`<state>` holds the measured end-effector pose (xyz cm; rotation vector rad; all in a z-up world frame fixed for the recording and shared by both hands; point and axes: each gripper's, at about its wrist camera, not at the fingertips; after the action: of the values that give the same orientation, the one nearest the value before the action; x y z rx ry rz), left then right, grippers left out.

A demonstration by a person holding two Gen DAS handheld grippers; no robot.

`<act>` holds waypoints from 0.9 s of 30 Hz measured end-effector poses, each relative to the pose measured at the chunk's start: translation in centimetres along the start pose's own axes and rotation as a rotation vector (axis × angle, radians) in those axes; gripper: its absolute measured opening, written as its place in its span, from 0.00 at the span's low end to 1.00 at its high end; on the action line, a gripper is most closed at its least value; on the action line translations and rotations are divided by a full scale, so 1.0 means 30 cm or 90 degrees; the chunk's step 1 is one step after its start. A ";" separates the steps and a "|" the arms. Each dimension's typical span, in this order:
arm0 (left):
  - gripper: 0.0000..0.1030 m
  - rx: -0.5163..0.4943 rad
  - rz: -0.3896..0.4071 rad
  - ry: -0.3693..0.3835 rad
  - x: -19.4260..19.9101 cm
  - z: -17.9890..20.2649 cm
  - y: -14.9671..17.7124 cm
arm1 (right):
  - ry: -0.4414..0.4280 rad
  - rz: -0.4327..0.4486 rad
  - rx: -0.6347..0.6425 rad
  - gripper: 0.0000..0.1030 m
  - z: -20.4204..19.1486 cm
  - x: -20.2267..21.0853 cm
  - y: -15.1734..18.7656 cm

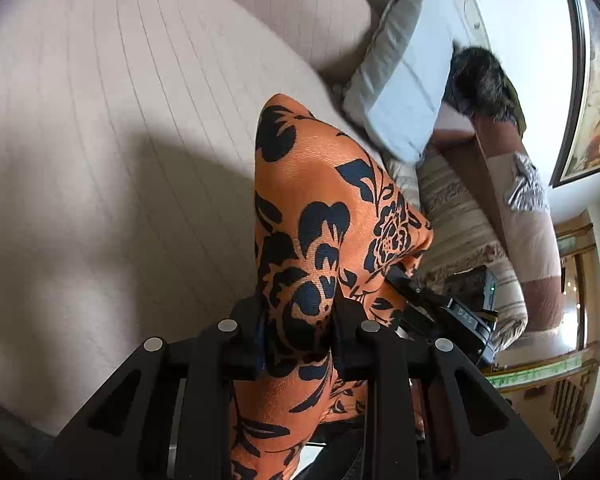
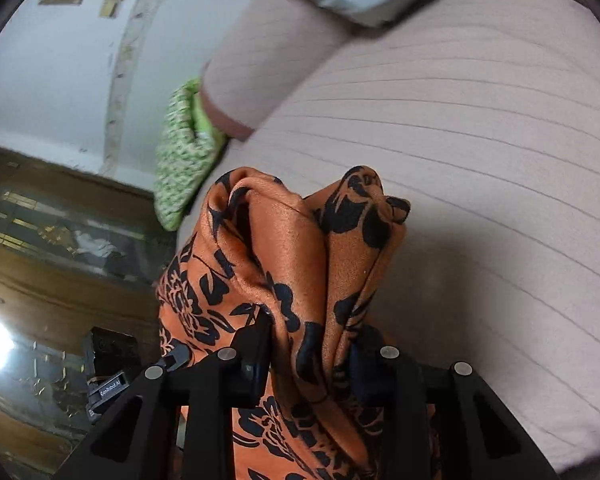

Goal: Fold small clothes

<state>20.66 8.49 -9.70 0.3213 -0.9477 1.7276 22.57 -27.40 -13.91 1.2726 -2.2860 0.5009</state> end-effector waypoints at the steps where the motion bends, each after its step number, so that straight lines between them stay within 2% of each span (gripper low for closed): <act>1: 0.23 -0.001 0.002 -0.018 0.027 -0.013 -0.045 | -0.004 -0.009 0.001 0.30 -0.032 -0.036 -0.010; 5: 0.23 0.005 0.024 -0.069 0.024 -0.098 -0.173 | -0.001 -0.026 0.020 0.29 -0.128 -0.210 -0.085; 6: 0.27 0.006 0.018 -0.092 0.001 -0.132 -0.186 | -0.001 -0.028 0.011 0.30 -0.129 -0.263 -0.112; 7: 0.30 -0.001 0.009 -0.131 -0.033 -0.165 -0.195 | 0.005 -0.029 0.003 0.30 -0.120 -0.311 -0.134; 9: 0.31 -0.024 -0.023 -0.272 -0.122 -0.239 -0.178 | 0.045 -0.036 -0.003 0.32 -0.071 -0.420 -0.166; 10: 0.35 -0.012 -0.045 -0.306 -0.145 -0.266 -0.163 | 0.061 -0.043 -0.017 0.35 -0.038 -0.462 -0.173; 11: 0.35 -0.013 -0.041 -0.292 -0.145 -0.272 -0.154 | 0.052 -0.061 -0.042 0.38 0.005 -0.500 -0.179; 12: 0.37 -0.032 -0.028 -0.289 -0.129 -0.254 -0.153 | 0.025 -0.054 -0.058 0.38 0.021 -0.486 -0.181; 14: 0.37 -0.086 0.000 -0.317 -0.085 -0.204 -0.153 | 0.021 -0.050 -0.045 0.40 0.001 -0.433 -0.165; 15: 0.41 -0.093 0.009 -0.325 -0.067 -0.191 -0.149 | 0.030 -0.038 -0.025 0.40 -0.020 -0.394 -0.147; 16: 0.46 -0.089 0.014 -0.316 -0.046 -0.181 -0.140 | 0.035 -0.024 -0.008 0.43 -0.036 -0.351 -0.123; 17: 0.47 -0.083 0.015 -0.302 -0.034 -0.181 -0.131 | 0.031 -0.012 0.004 0.50 -0.052 -0.291 -0.082; 20: 0.47 -0.065 0.014 -0.270 0.007 -0.145 -0.067 | 0.014 -0.019 0.007 0.53 -0.061 -0.189 0.023; 22: 0.50 -0.058 0.015 -0.267 0.037 -0.132 0.006 | 0.017 -0.041 0.015 0.53 -0.049 -0.168 0.112; 25: 0.51 -0.041 0.007 -0.265 0.060 -0.133 0.111 | 0.034 -0.066 -0.002 0.53 0.004 -0.191 0.189; 27: 0.51 -0.015 0.004 -0.261 0.064 -0.149 0.151 | 0.077 -0.074 -0.005 0.53 0.026 -0.219 0.211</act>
<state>16.93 12.61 -13.34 0.6749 -1.2611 1.6866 19.95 -20.11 -18.79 1.3261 -2.0990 0.5134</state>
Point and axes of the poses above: each gripper's, at about its wrist camera, not at the fingertips, and x roughly against the way its jaws point, z to its right, y to its underside, and after that the axes turned 15 degrees about -x, right-handed
